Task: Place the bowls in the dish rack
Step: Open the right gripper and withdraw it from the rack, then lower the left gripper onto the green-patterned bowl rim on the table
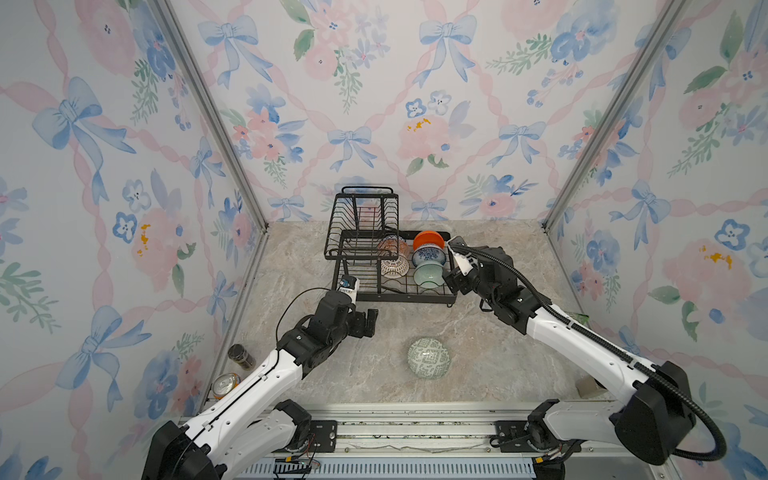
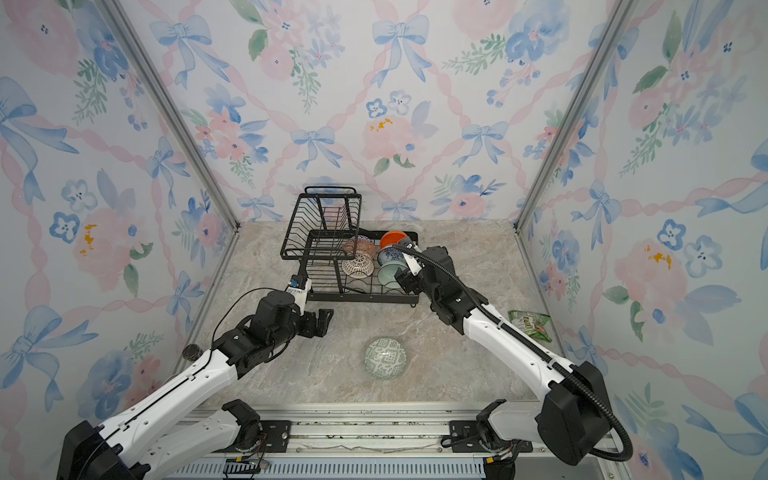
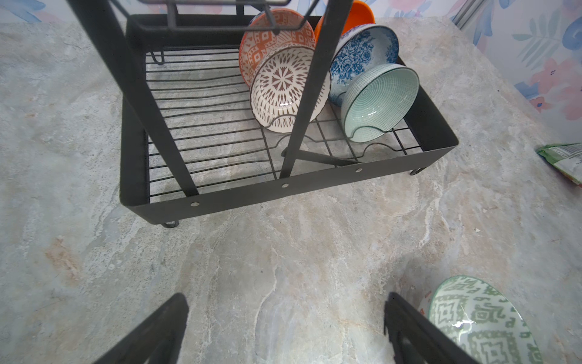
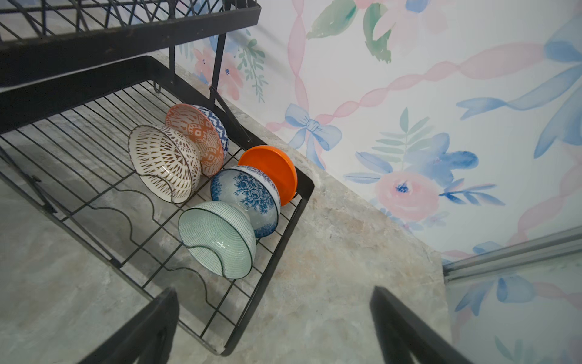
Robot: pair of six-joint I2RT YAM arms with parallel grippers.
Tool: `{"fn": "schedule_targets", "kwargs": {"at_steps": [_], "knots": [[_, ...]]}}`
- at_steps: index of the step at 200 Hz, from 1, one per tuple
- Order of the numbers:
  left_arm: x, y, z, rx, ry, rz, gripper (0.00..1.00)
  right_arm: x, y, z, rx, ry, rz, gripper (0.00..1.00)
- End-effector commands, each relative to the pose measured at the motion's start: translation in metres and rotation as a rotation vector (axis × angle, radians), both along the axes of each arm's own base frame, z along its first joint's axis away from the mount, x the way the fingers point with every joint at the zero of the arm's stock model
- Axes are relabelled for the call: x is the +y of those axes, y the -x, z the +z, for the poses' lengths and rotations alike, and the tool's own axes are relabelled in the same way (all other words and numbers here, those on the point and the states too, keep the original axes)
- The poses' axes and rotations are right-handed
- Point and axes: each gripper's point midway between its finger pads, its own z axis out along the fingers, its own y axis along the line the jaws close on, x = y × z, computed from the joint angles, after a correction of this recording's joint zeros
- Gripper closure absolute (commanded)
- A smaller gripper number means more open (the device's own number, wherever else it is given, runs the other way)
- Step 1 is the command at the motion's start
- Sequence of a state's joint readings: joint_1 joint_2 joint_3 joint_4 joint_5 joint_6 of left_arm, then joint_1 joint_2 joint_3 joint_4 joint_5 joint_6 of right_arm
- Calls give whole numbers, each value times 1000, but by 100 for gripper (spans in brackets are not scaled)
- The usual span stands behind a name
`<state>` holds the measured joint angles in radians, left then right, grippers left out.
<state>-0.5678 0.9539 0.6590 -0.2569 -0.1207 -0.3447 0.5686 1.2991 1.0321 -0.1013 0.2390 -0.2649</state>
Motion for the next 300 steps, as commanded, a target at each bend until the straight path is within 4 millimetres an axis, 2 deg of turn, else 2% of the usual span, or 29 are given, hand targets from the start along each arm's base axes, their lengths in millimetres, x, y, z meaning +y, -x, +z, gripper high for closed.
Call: {"fn": "schedule_targets", "kwargs": {"at_steps": [1, 20, 57, 89, 137, 197, 300], "knots": [[0, 2, 7, -17, 31, -1, 2, -4, 18, 3, 132, -166, -25, 3], [-2, 4, 7, -13, 35, -18, 2, -13, 19, -1, 189, -221, -68, 3], [-13, 11, 5, 6, 44, -64, 2, -27, 26, -24, 345, -231, -129, 3], [-21, 17, -4, 35, 23, -81, 2, -32, 27, -37, 464, -356, -153, 3], [-42, 30, -19, 86, 6, -132, 2, -25, 29, -47, 512, -372, -130, 3], [-72, 52, -53, 222, -2, -246, 2, -18, 32, -57, 557, -370, -90, 3], [-108, 66, -81, 322, -37, -361, 2, -12, 31, -66, 575, -382, -65, 3]]}}
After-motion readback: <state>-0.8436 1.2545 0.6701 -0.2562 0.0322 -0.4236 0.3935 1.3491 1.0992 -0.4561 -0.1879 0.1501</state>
